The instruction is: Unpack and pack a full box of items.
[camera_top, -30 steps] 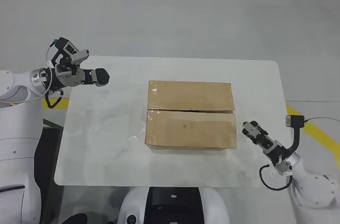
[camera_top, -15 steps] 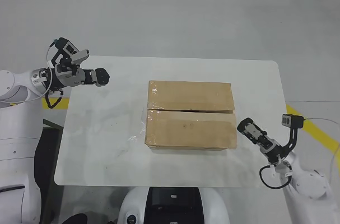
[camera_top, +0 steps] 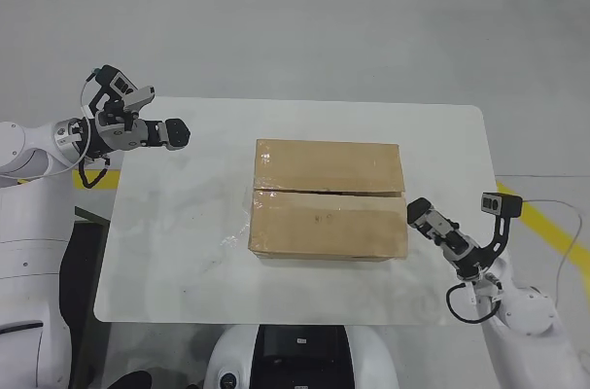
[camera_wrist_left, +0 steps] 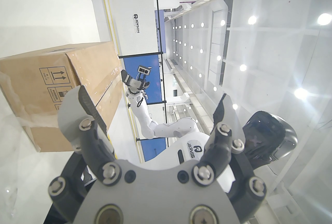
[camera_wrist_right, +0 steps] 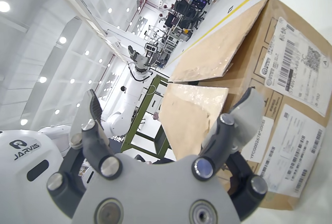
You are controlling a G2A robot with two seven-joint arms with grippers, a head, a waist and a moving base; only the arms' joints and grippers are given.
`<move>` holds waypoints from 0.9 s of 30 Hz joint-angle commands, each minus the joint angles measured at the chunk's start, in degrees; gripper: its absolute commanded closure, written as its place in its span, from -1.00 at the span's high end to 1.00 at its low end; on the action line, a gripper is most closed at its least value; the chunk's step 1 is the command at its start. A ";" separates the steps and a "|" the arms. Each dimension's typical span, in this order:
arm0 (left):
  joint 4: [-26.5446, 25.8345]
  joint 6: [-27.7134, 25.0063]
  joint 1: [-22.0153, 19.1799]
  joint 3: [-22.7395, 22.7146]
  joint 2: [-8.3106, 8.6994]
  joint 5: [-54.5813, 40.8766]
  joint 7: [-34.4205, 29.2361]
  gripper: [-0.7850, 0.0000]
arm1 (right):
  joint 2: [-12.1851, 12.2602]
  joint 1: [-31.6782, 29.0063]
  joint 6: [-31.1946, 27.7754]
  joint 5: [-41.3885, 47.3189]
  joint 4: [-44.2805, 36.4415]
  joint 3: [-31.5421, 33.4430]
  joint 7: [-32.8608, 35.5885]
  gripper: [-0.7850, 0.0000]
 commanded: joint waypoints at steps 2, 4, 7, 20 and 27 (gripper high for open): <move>0.00 0.00 0.00 0.00 0.00 0.00 0.00 1.00 | -0.01 0.49 -0.40 1.07 0.49 -0.66 0.15 1.00; 0.00 0.00 0.00 0.00 0.00 0.00 0.00 1.00 | -0.02 0.80 -1.20 2.11 0.84 -0.82 0.04 1.00; 0.00 0.00 0.00 0.00 0.00 0.00 0.00 1.00 | 0.04 1.17 -1.99 3.36 0.95 -0.76 0.45 1.00; 0.00 0.00 0.00 0.00 0.00 0.00 0.00 1.00 | 0.46 1.38 -5.51 10.85 -0.37 -0.18 4.86 1.00; 0.00 0.00 0.00 0.00 0.00 0.00 0.00 1.00 | 0.93 1.09 -5.90 16.57 -2.32 0.05 10.94 1.00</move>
